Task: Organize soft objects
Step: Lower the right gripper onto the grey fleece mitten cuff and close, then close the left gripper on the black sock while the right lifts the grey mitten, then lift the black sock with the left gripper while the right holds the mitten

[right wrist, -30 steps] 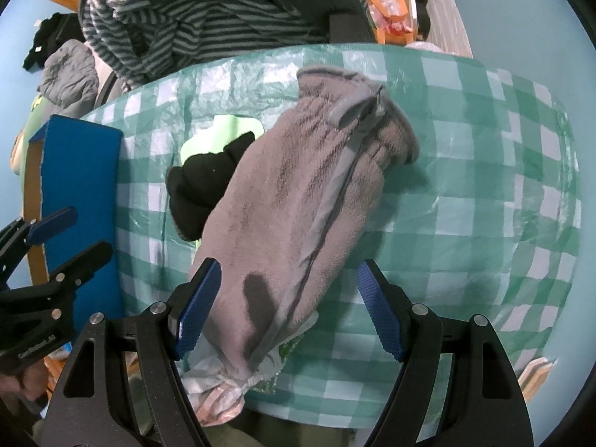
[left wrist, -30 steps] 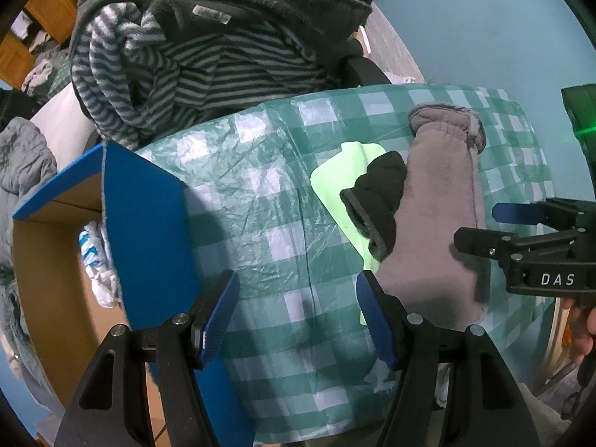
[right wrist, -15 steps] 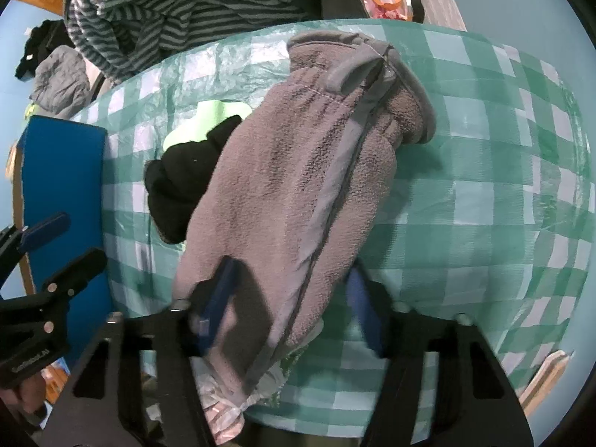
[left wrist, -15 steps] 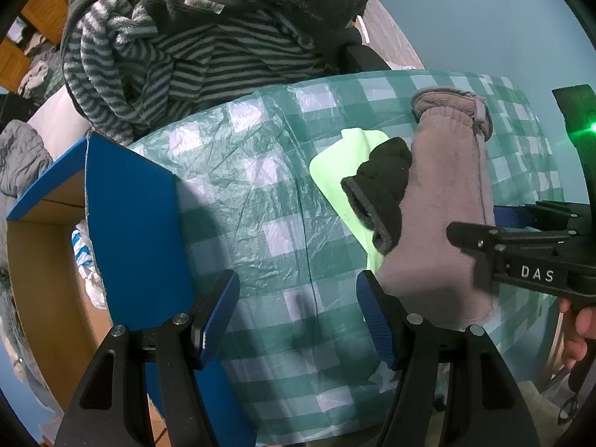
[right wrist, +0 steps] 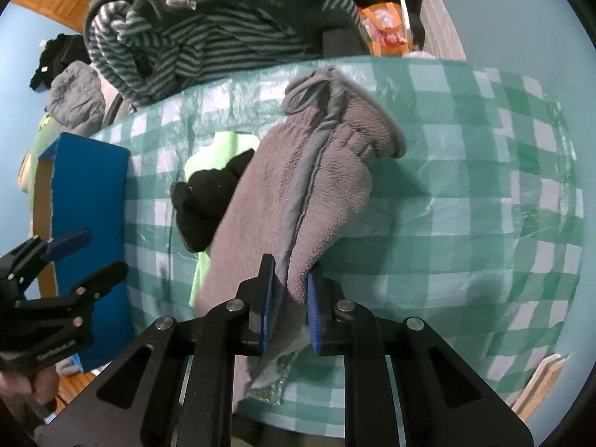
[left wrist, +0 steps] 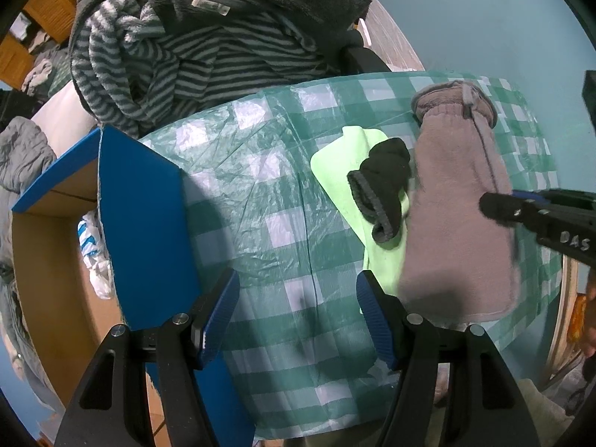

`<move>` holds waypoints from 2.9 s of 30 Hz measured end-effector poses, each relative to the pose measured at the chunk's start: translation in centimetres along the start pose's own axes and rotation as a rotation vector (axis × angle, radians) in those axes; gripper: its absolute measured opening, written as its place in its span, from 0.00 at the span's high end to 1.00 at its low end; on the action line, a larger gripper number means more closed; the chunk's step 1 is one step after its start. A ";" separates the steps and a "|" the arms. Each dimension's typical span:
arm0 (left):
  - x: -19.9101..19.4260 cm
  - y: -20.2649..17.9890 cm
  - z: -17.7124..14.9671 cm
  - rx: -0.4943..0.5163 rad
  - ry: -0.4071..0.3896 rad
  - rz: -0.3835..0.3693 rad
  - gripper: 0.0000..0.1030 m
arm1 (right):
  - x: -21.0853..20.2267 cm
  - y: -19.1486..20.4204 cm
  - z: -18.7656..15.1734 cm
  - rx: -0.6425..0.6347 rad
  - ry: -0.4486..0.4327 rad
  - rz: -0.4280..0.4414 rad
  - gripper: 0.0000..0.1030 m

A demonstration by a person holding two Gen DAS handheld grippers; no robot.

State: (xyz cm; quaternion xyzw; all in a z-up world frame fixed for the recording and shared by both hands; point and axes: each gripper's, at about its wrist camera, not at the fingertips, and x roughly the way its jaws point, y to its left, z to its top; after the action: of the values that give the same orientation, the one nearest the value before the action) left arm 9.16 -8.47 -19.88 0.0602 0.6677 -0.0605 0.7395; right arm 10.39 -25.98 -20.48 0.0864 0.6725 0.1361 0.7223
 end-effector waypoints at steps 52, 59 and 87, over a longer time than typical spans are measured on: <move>4.1 -6.7 7.5 0.169 0.042 0.031 0.25 | -1.6 -9.5 -0.3 0.233 0.005 -0.138 0.36; 5.3 -6.6 7.7 0.159 0.058 0.036 0.25 | -0.2 -8.9 0.7 0.232 0.023 -0.150 0.36; 2.2 -3.8 5.3 0.074 -0.008 -0.094 0.68 | 3.1 -7.3 0.9 0.096 0.025 -0.369 0.71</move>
State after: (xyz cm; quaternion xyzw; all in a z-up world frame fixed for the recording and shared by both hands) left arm 13.92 -13.15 -21.55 0.0560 0.6643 -0.1202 0.7356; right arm 12.03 -31.86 -25.59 -0.0059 0.6917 -0.0299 0.7215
